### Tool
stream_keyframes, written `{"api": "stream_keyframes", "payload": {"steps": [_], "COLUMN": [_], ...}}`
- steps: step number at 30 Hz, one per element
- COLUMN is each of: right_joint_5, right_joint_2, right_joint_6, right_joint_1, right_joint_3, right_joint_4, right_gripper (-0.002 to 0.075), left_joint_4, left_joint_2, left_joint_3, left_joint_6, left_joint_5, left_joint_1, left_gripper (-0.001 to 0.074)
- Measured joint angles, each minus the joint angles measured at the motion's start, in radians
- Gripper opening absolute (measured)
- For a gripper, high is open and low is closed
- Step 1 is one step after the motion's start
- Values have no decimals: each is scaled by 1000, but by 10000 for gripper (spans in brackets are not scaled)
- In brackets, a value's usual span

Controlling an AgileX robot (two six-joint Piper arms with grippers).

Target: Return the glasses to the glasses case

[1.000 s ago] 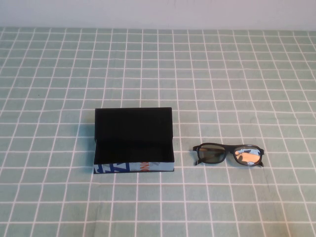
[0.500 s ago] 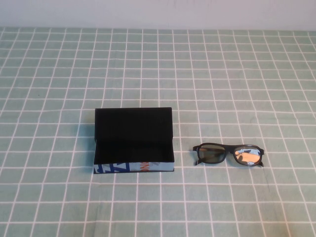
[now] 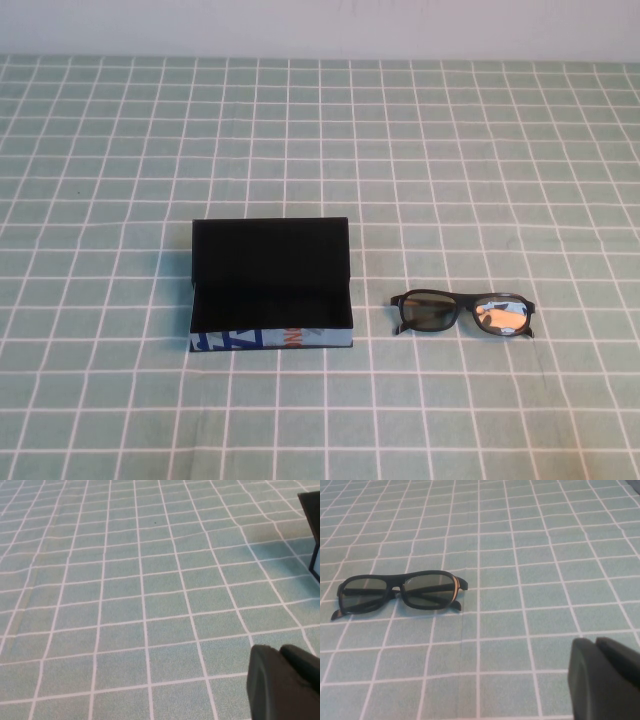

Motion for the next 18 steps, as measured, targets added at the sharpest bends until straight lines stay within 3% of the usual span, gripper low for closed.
{"api": "stream_keyframes", "payload": {"steps": [7, 10, 18], "right_joint_5": [-25, -125, -744], "right_joint_2": [0, 0, 0], "right_joint_6": [0, 0, 0], "right_joint_1": [0, 0, 0], "right_joint_3": [2, 2, 2], "right_joint_4": [4, 4, 38], "right_gripper": [-13, -13, -13], "left_joint_4": [0, 0, 0], "left_joint_2": [0, 0, 0], "left_joint_3": [0, 0, 0], "left_joint_6": [0, 0, -19], "left_joint_5": [-69, -166, -528], "left_joint_1": [0, 0, 0], "left_gripper": [1, 1, 1]}}
